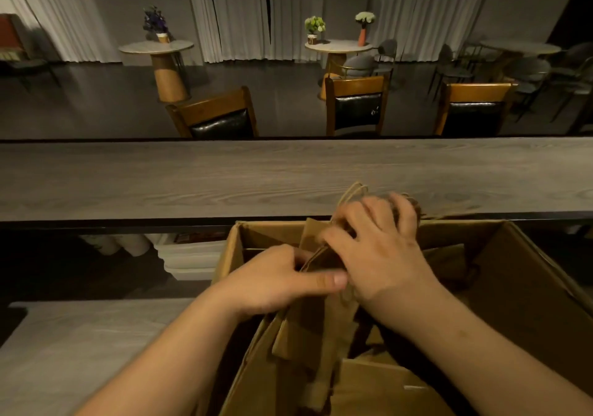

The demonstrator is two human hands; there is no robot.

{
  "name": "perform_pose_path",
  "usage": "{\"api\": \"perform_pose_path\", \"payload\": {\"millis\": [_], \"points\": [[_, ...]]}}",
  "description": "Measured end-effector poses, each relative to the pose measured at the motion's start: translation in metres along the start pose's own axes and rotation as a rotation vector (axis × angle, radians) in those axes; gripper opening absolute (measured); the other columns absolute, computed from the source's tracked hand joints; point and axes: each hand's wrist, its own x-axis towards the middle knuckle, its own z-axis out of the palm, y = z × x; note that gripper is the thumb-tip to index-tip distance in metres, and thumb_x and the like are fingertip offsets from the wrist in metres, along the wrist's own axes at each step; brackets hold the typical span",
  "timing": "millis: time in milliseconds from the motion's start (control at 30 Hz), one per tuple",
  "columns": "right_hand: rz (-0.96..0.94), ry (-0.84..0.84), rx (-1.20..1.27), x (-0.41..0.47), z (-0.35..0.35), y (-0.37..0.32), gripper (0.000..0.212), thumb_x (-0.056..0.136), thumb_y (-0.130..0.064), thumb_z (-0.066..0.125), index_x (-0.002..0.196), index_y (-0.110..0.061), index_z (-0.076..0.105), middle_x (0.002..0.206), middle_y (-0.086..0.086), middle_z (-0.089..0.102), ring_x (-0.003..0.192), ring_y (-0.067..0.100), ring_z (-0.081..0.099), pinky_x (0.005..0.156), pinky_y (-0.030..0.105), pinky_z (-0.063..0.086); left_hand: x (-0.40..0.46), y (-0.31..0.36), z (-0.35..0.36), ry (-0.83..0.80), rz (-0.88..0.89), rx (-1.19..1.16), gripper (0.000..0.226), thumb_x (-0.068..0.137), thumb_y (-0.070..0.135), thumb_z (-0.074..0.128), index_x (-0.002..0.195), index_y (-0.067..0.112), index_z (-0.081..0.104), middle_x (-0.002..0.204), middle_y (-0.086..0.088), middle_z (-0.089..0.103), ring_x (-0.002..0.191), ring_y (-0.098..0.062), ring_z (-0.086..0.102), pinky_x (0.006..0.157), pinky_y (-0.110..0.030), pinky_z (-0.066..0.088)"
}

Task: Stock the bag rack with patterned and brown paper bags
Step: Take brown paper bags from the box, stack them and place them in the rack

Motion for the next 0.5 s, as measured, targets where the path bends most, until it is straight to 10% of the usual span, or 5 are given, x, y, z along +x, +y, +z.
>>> {"api": "perform_pose_path", "payload": {"millis": [100, 267, 400, 500], "points": [[0.186, 0.168, 0.038, -0.001, 0.003, -0.002, 0.105, 0.048, -0.043, 0.099, 0.14, -0.031, 0.052, 0.151, 0.018, 0.039, 0.141, 0.043, 0.03, 0.116, 0.064, 0.016, -0.001, -0.006, 0.0, 0.086, 0.001, -0.09, 0.019, 0.092, 0.029, 0.075, 0.111, 0.032, 0.073, 0.102, 0.005, 0.079, 0.096, -0.012, 0.075, 0.098, -0.045, 0.058], [0.734, 0.247, 0.738, 0.003, -0.007, 0.021, 0.111, 0.074, -0.046, 0.089, 0.156, -0.036, 0.014, 0.153, 0.002, 0.03, 0.143, 0.028, 0.035, 0.116, 0.052, 0.037, 0.0, -0.006, -0.006, 0.297, 0.168, -0.519, 0.11, 0.091, 0.004, 0.074, 0.154, 0.063, 0.007, 0.135, 0.014, 0.064, 0.116, -0.011, 0.069, 0.101, -0.041, 0.054], [0.643, -0.168, 1.206, 0.003, -0.002, 0.013, 0.072, 0.088, -0.038, 0.079, 0.145, -0.041, 0.035, 0.124, -0.017, 0.062, 0.114, 0.007, 0.063, 0.094, 0.032, 0.053, 0.002, -0.002, -0.005, 0.363, 0.157, -0.567, 0.107, 0.093, 0.009, 0.071, 0.154, 0.06, 0.0, 0.145, 0.008, 0.055, 0.122, -0.013, 0.063, 0.107, -0.042, 0.051], [0.488, -0.035, 1.085, 0.003, 0.005, 0.004, 0.038, 0.095, -0.027, 0.074, 0.112, -0.052, 0.051, 0.104, -0.026, 0.071, 0.096, -0.013, 0.066, 0.076, 0.011, 0.055, 0.003, 0.001, 0.003, 0.505, 0.086, -0.099, 0.105, 0.086, 0.038, 0.08, 0.152, 0.057, 0.001, 0.153, 0.018, 0.029, 0.139, -0.006, 0.036, 0.114, -0.036, 0.038]]}}
